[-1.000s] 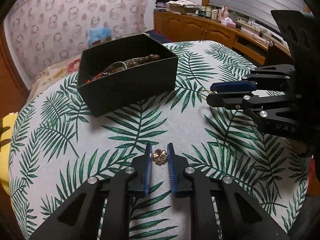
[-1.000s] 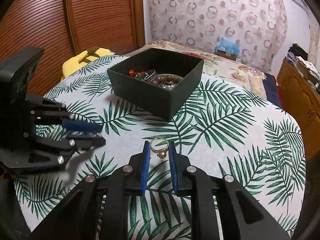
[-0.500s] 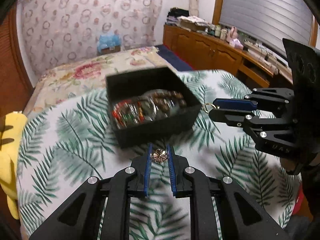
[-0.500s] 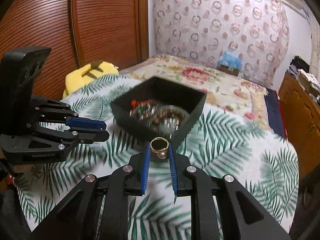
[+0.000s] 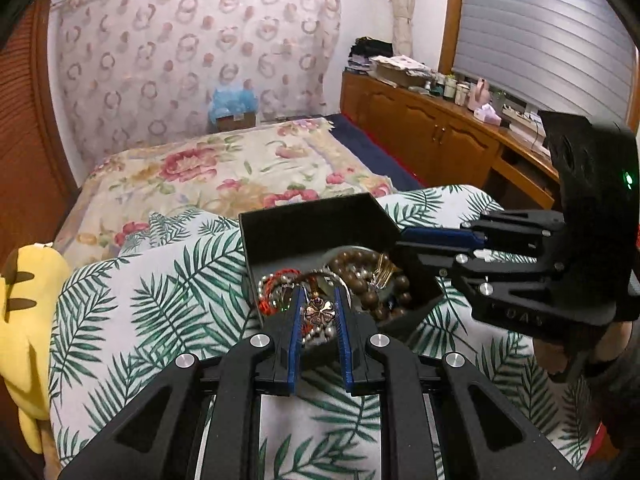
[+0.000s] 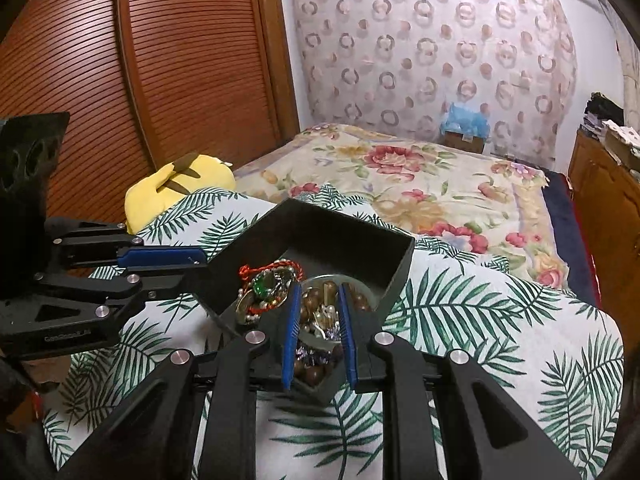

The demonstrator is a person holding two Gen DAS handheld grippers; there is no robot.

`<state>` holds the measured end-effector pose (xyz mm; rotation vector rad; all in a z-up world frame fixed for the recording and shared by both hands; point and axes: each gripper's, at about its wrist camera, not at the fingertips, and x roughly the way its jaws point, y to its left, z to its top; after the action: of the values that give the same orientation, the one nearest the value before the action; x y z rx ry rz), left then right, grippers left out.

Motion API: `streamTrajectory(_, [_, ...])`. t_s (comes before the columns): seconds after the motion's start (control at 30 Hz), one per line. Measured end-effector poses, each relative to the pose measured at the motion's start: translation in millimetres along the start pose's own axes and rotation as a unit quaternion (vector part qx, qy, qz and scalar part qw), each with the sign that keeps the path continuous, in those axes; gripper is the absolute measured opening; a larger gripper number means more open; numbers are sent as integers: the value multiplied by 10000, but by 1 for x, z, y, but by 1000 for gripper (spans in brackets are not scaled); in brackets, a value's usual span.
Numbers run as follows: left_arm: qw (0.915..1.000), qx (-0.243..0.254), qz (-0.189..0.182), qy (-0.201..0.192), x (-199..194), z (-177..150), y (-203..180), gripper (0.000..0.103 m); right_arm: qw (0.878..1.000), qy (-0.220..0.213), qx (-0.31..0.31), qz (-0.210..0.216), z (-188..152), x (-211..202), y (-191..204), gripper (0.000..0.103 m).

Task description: Organize jewelry

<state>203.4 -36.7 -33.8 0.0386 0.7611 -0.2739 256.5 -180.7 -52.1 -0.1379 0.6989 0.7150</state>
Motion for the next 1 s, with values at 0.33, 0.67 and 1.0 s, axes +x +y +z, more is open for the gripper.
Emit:
streamTrajectory(0.33, [9999,-160,17,9,21,15,9,14,9998,-77,99,-142,-7,-12,0,31])
streamTrajectory(0.67, [9996,-227,138,-74,10,10,3,41,9985,-175,365,-362,-25,-39,0,31])
streamTrajectory(1.0, [9974,-378,482,-375,-39,-16,-7,94,9933,-510,611,-836,-45,-82,20,71])
